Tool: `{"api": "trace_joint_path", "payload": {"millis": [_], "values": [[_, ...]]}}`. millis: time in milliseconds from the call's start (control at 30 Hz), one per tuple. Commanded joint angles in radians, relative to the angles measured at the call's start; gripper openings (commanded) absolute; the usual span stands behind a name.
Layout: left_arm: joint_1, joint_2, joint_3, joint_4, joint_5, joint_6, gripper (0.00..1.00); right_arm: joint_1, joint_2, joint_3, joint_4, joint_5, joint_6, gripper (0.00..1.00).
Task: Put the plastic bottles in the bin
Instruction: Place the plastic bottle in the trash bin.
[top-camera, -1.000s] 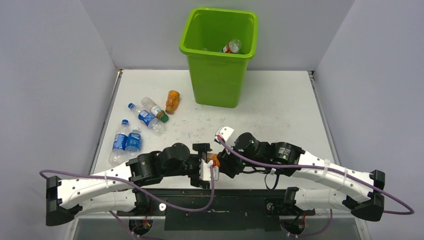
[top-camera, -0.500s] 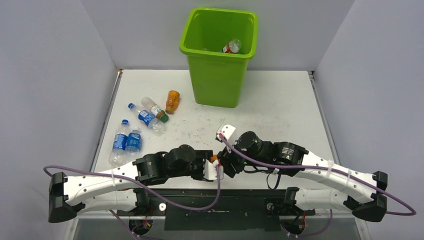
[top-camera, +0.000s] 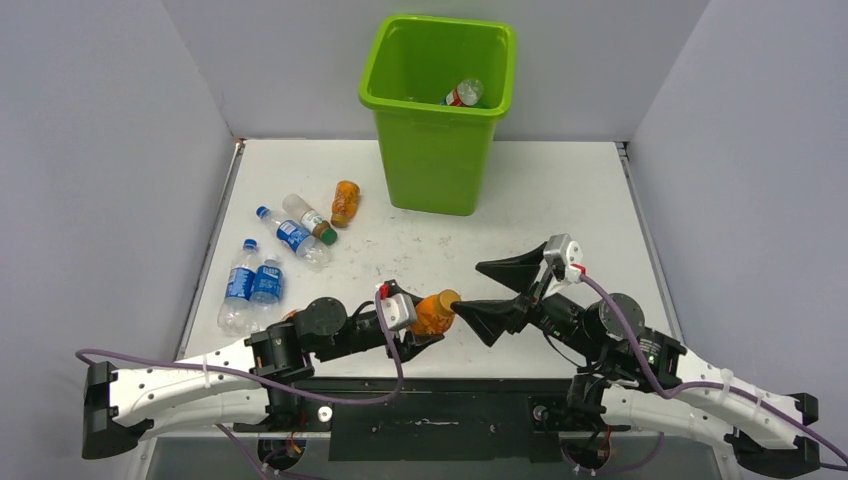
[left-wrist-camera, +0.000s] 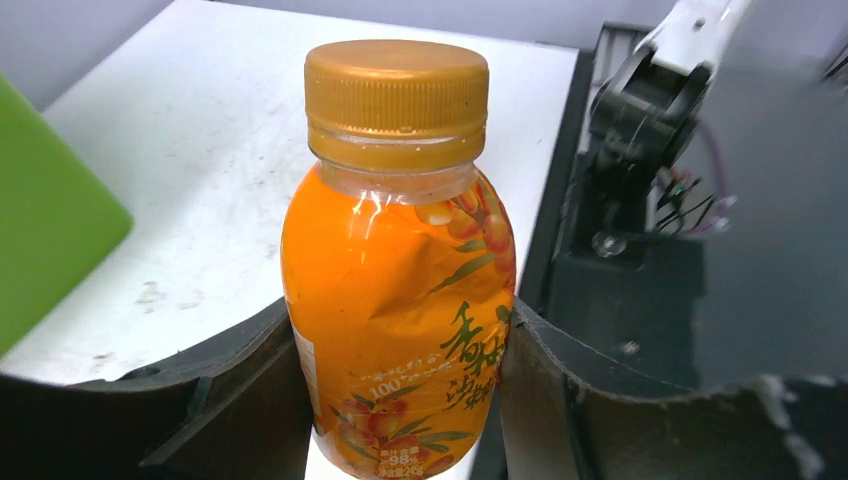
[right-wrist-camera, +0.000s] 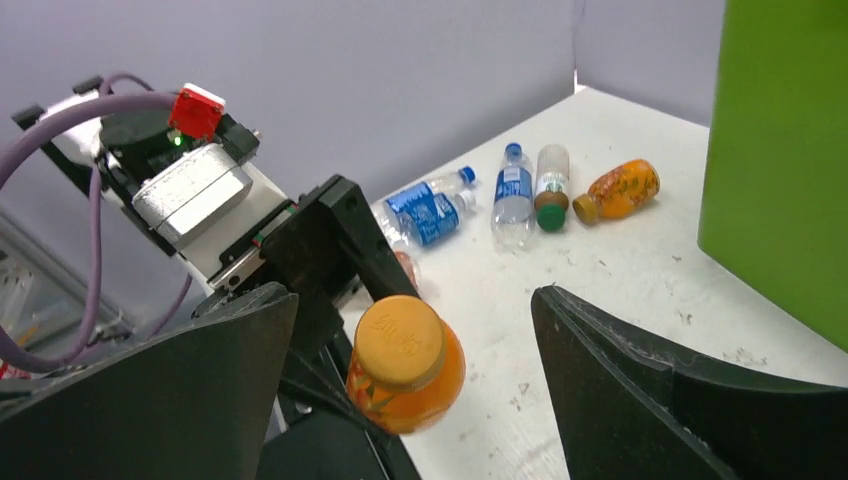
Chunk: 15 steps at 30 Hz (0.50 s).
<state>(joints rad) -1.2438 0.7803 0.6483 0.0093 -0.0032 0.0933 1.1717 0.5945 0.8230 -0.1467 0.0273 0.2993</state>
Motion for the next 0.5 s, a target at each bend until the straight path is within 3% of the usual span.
{"api": "trace_joint_path", "payload": {"millis": [0,200,367,467], "values": [[0.001,-0.013,-0.052,0.300,0.035,-0.263,0.21,0.003,0.004,-0.097,0.350,0.067,0.050,0.92],[0.001,-0.004,-0.043,0.327,0.011,-0.345,0.14,0.005,0.105,-0.089,0.417,0.045,0.088,0.96],[0.001,-0.032,-0.066,0.366,-0.029,-0.360,0.13,0.004,0.142,-0.085,0.400,0.051,0.109,0.98],[0.001,-0.043,-0.068,0.365,-0.043,-0.359,0.13,0.006,0.147,-0.084,0.383,0.052,0.118,0.91]]}}
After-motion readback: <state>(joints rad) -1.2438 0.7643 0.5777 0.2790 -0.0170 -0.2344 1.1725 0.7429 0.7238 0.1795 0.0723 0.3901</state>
